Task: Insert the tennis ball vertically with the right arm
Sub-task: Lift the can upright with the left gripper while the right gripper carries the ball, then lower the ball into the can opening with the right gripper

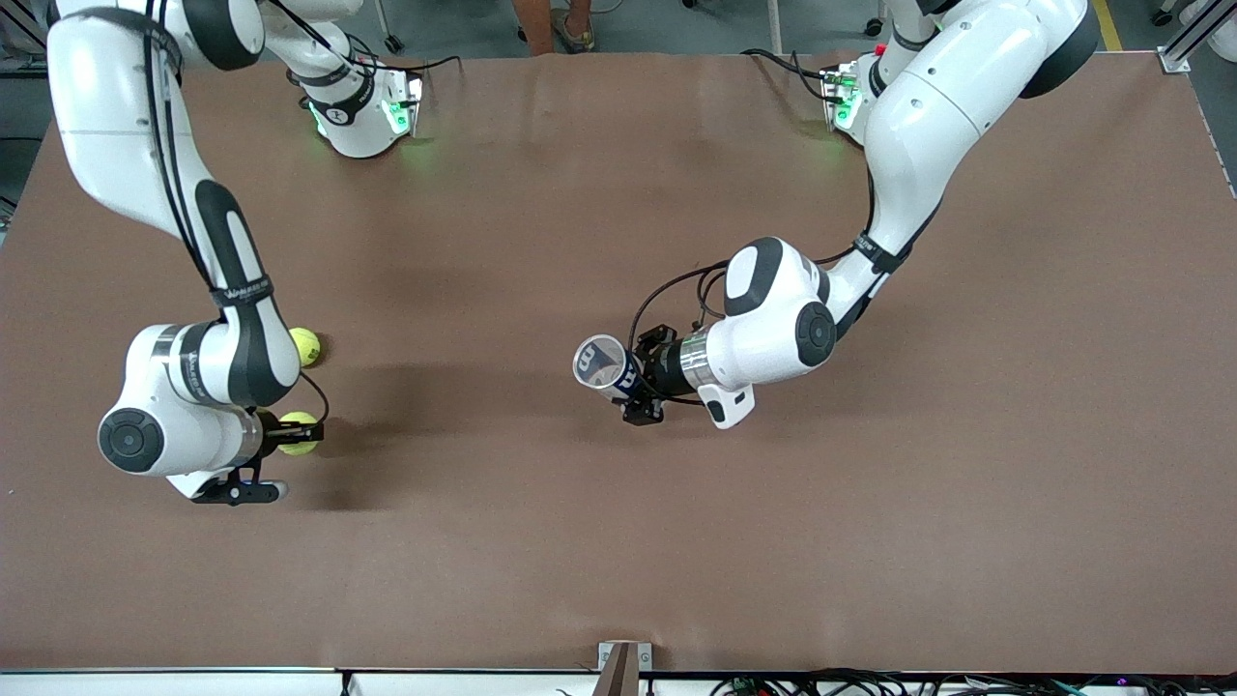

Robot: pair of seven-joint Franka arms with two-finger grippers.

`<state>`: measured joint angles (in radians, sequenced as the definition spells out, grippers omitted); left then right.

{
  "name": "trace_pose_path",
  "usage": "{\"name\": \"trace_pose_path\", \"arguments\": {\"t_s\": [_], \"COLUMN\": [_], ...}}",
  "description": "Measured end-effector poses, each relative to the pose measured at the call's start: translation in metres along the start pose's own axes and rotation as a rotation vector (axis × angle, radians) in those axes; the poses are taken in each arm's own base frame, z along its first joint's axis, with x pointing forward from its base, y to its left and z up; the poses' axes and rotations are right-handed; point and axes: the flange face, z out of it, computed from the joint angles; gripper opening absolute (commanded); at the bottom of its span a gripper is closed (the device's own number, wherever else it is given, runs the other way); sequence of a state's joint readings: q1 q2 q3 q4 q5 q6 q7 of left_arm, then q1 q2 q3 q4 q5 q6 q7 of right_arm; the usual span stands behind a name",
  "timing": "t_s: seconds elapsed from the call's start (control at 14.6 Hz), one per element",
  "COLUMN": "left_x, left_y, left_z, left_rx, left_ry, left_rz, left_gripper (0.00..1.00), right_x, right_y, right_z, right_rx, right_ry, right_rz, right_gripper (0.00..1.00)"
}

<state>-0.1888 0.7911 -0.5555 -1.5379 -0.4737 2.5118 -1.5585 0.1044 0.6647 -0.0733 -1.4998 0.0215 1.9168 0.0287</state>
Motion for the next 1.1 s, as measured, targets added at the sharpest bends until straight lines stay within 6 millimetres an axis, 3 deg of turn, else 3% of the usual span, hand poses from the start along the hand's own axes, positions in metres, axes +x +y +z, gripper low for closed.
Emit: {"name": "trace_pose_path", "arguments": {"t_s": [0.21, 0.76, 0.89, 1.1], "left_x": [-0.001, 0.017, 0.024, 0.039], "left_y": [-0.001, -0.009, -0.012, -0.017], "left_z": [0.002, 0.018, 0.027, 0.042], "left_rx": [-0.008, -0.063, -0.063, -0.064], "left_ry": [-0.112, -0.329, -0.345, -0.336], "left_rz": [-0.012, -0.011, -0.016, -0.028], "left_gripper": [0.69, 0.69, 0.69, 0.69], "right_x": [-0.031, -0.125, -0.138, -0.143], "right_y": [-0.063, -0.272, -0.298, -0.310], "right_z": [-0.058, -0.161, -0.178, -0.190], "right_rx": [-0.014, 0.067, 0.116, 0.174], "right_ry": [-0.013, 0.052, 0.059, 0.042], "right_rz": [0.044, 0.276, 0.314, 0.365], "right_gripper": [0.43, 0.43, 0.43, 0.43]}}
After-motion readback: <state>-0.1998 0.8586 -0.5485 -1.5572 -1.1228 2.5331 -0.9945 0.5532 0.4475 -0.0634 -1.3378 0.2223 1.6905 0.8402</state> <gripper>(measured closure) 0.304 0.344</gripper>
